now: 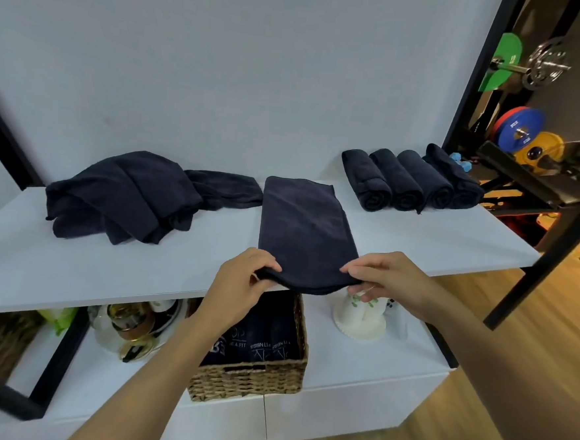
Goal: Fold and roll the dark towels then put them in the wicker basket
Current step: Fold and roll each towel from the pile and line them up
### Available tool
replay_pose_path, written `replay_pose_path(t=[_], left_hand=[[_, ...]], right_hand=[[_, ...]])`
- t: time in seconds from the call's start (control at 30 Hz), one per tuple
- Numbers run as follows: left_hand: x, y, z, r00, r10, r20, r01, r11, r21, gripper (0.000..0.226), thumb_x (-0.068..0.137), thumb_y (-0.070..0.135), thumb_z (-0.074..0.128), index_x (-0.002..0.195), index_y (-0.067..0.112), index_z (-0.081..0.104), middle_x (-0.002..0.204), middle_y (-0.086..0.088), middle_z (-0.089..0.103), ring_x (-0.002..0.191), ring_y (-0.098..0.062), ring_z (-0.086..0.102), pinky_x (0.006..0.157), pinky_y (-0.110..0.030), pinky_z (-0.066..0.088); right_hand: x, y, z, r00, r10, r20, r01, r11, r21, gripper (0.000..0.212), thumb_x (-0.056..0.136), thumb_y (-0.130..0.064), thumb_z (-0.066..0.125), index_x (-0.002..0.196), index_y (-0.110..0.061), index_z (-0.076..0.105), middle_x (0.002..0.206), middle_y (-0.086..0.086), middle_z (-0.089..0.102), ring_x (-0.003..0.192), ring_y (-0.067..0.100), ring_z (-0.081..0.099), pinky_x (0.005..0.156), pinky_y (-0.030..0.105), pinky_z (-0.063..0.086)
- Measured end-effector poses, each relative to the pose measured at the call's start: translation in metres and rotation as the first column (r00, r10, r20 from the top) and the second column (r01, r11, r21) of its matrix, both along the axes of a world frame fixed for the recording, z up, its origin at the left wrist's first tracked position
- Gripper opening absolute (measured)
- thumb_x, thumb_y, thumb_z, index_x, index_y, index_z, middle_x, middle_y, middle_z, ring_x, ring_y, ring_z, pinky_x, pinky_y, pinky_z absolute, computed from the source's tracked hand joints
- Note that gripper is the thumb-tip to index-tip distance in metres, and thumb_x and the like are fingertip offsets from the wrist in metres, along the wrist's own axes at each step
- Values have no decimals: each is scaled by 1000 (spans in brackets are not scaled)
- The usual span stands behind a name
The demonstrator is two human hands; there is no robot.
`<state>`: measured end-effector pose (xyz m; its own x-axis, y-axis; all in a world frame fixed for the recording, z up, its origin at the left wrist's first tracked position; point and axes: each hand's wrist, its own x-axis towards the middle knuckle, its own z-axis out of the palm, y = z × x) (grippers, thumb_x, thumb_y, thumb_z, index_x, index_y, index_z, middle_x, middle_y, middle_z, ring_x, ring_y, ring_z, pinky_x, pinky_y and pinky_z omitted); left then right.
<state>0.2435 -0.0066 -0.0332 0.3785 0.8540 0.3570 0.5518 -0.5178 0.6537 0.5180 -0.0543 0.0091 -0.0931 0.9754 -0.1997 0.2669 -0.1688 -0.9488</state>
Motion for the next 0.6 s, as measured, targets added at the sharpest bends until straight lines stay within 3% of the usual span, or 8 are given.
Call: replay_pose_path(t=[0.1, 0.17, 0.27, 0.33, 0.4, 0.47, 0.53, 0.6], left_hand=[[-2, 3, 12, 997, 66, 50, -61, 993, -104, 15, 86, 16, 71, 94, 28, 70, 90, 22, 67, 82, 1, 62, 75, -9, 44], [1, 8, 20, 986, 117, 117, -91, 974, -206, 14, 88, 17, 69, 93, 29, 69, 83, 19, 67, 70, -1, 61, 67, -12, 45], [7, 19, 29, 970, 159, 182, -94, 942, -323, 10, 89, 16, 68, 96, 23, 70, 77, 11, 66, 56, 2, 56, 56, -11, 43], [10, 25, 32, 956, 195, 220, -101, 920, -378, 8, 89, 16, 68, 97, 17, 69, 71, 8, 62, 49, 1, 51, 53, -13, 40], [12, 32, 32, 950, 240, 198, -139, 897, -419, 7, 89, 20, 69, 94, 17, 67, 73, 7, 60, 53, -2, 49, 59, -21, 41], [15, 40, 29, 942, 285, 178, -175, 868, -464, 8, 87, 22, 70, 91, 18, 64, 77, 5, 58, 58, -6, 46, 65, -27, 42], [18, 44, 27, 926, 333, 179, -201, 835, -512, 11, 86, 22, 72, 90, 18, 62, 76, 4, 54, 56, -8, 41, 66, -29, 41], [21, 45, 28, 914, 372, 163, -234, 810, -538, 13, 86, 21, 72, 91, 16, 62, 81, 1, 55, 56, -11, 41, 56, -27, 41]], right_hand=[[4, -3, -1, 997, 41, -68, -41, 999, 7, 42, 81, 8, 69, 114, -18, 69, 108, 8, 72, 98, 21, 70, 83, 29, 58], [-1, -1, -3, 999, 16, 50, -19, 997, 71, 45, 77, 11, 71, 110, -19, 68, 102, 6, 71, 87, 16, 71, 71, 23, 56], [-10, 11, -10, 962, -166, 216, 118, 968, 219, 21, 76, -9, 79, 89, -23, 71, 74, 0, 68, 64, 14, 62, 65, 36, 56], [-11, 20, -10, 930, -216, 296, 144, 958, 249, 12, 81, -26, 76, 81, -18, 67, 62, -2, 55, 57, 12, 52, 56, 31, 46], [-11, 26, -10, 881, -205, 426, 116, 967, 226, 36, 88, -36, 68, 70, -9, 51, 62, 1, 43, 57, 14, 41, 55, 26, 33], [-12, 33, -11, 831, -196, 520, 122, 977, 172, 47, 92, -39, 62, 63, -11, 39, 61, 3, 38, 57, 15, 36, 54, 26, 28], [-16, 38, -11, 793, -181, 581, 134, 983, 123, 49, 93, -40, 59, 60, -13, 35, 59, 1, 38, 54, 14, 36, 53, 25, 28], [-19, 42, -12, 744, -201, 638, 151, 980, 133, 42, 92, -41, 60, 67, -14, 41, 64, -1, 45, 58, 13, 43, 54, 25, 32]])
